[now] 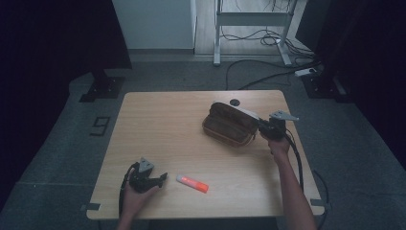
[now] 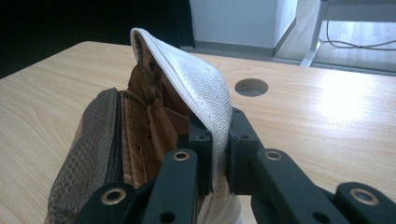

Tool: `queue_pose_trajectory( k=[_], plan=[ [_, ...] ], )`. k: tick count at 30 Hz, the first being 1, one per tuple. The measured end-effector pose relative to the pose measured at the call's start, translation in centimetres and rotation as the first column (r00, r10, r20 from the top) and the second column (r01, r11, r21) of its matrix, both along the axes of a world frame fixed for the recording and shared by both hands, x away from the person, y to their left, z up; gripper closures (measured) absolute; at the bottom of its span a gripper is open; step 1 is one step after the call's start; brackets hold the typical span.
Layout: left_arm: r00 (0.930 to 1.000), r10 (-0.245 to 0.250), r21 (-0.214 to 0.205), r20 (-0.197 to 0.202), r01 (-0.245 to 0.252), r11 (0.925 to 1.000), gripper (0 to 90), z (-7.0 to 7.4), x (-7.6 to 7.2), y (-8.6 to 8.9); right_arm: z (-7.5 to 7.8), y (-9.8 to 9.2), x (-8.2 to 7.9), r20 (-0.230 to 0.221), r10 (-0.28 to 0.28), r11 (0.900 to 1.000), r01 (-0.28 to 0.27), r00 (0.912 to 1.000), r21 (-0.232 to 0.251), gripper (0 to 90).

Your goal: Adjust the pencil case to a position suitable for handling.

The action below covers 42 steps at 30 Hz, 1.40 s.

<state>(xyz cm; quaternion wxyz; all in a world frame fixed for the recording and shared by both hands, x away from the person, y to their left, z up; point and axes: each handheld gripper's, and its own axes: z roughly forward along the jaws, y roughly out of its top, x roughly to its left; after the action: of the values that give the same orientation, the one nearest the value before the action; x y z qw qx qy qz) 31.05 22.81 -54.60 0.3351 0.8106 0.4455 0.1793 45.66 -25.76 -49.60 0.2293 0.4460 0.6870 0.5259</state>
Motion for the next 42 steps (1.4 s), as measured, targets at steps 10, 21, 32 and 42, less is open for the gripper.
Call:
queue_pose_trajectory(
  k=[10, 21, 32, 42],
  plan=[
    [1.0000, 0.000, 0.000, 0.000, 0.000, 1.0000, 28.9, 0.0, 0.0, 0.0, -0.2, -0.8, -0.5, 0.012, -0.010, 0.9988, 0.010, 0.9999, 0.049, 81.2],
    [1.0000, 0.000, 0.000, 0.000, 0.000, 1.0000, 28.9, 0.0, 0.0, 0.0, 1.2, -0.9, -1.4, 0.055, 0.005, 0.9949, -0.010, 0.9985, 0.101, 81.5],
    [1.0000, 0.002, 0.001, 0.001, -0.002, 1.0000, 28.9, 0.0, 0.0, -0.2, 1.8, -0.7, -2.2, 0.067, 0.024, 0.9902, -0.033, 0.9975, 0.135, 81.6],
    [1.0000, 0.001, 0.001, 0.001, -0.001, 1.0000, 28.9, 0.0, 0.0, -0.2, 2.8, 0.3, -3.5, 0.086, 0.063, 0.9824, -0.077, 0.9943, 0.170, 81.6]
  ],
)
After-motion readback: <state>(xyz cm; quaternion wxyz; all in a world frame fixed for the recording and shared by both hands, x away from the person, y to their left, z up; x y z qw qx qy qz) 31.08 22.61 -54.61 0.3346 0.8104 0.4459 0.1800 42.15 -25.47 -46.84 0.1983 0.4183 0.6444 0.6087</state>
